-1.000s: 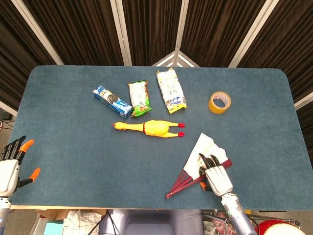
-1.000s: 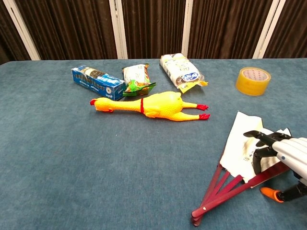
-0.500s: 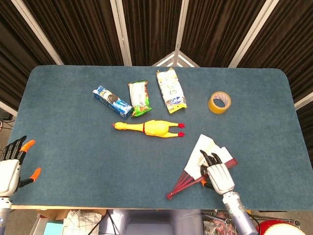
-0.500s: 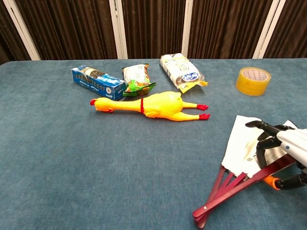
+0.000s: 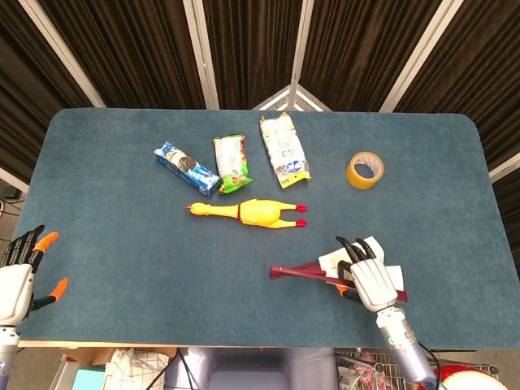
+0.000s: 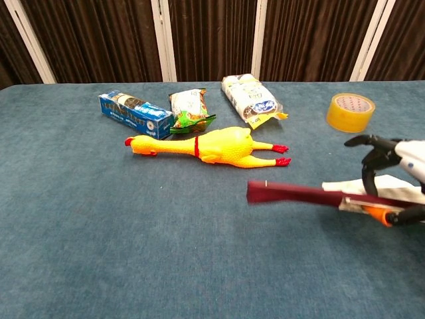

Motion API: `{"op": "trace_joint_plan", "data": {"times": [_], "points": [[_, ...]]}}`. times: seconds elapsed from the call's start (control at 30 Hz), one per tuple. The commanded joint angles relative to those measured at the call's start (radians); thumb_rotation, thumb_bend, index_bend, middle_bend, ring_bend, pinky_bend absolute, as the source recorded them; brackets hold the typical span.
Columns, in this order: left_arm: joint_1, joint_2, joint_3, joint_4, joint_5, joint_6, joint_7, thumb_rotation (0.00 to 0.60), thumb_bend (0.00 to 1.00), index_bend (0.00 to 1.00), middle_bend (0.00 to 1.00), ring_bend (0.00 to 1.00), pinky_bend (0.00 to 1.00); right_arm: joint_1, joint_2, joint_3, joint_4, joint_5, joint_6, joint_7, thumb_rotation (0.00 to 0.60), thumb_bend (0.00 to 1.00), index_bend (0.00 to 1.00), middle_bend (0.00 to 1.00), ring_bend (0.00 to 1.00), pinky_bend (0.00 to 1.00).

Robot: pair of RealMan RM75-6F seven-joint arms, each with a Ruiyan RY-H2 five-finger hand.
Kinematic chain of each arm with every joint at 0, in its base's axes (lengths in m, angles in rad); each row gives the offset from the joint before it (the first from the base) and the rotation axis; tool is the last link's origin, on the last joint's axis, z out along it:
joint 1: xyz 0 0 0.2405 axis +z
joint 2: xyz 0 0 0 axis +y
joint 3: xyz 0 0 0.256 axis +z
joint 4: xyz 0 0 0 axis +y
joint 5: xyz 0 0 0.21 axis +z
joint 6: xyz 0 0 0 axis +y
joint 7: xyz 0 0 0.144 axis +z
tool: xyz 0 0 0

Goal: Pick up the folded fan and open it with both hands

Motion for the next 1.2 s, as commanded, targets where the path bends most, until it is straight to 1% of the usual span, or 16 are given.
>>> {"op": "trace_joint_plan", "data": {"times": [0.03,0.23,0.37,0.5,0.63,0.77,0.93,1.1,1.2], "points": [[0.0,0.0,-0.001,0.001,-0.001,-0.001,-0.002,0.6,0.41,0.16,0.0,0.0,0.0,0.029,0.048,0.04,-0.055,0.005,-0.004,-0.007,0.6,0.43,0.79,0.16,0.25,0.14],[-0.002,-0.002,0.0,0.001,0.0,-0.004,0.001,0.6,0.41,0.16,0.0,0.0,0.0,0.069,0.116,0.093,-0.138,0.019,-0.025,-0.029,0.6,0.42,0.81,0.16,0.25,0.14],[-0.005,-0.004,0.0,0.003,-0.003,-0.01,0.001,0.6,0.41,0.16,0.0,0.0,0.0,0.106,0.167,0.137,-0.19,0.051,-0.065,-0.054,0.6,0.43,0.81,0.16,0.25,0.14],[-0.014,-0.008,-0.003,0.01,-0.005,-0.024,-0.002,0.6,0.41,0.16,0.0,0.0,0.0,0.152,0.22,0.181,-0.228,0.099,-0.132,-0.085,0.6,0.43,0.82,0.16,0.25,0.14],[-0.026,-0.016,-0.005,0.024,0.0,-0.039,-0.016,0.6,0.41,0.16,0.0,0.0,0.0,0.213,0.275,0.23,-0.278,0.149,-0.217,-0.084,0.6,0.43,0.82,0.16,0.25,0.14],[-0.038,-0.027,-0.008,0.039,0.0,-0.056,-0.037,0.6,0.41,0.15,0.0,0.0,0.0,0.279,0.31,0.266,-0.32,0.162,-0.285,-0.104,0.6,0.43,0.82,0.17,0.25,0.14],[-0.057,-0.043,-0.01,0.061,0.001,-0.088,-0.079,0.6,0.4,0.15,0.0,0.0,0.0,0.374,0.307,0.309,-0.362,0.201,-0.369,-0.159,0.6,0.43,0.82,0.17,0.25,0.14],[-0.08,-0.048,-0.007,0.082,-0.001,-0.135,-0.117,0.6,0.4,0.15,0.0,0.0,0.0,0.48,0.257,0.348,-0.372,0.263,-0.438,-0.208,0.6,0.42,0.82,0.17,0.25,0.14],[-0.095,-0.061,-0.012,0.1,0.001,-0.154,-0.147,0.6,0.4,0.15,0.0,0.0,0.0,0.536,0.216,0.363,-0.369,0.3,-0.46,-0.234,0.6,0.42,0.82,0.17,0.25,0.14]]}}
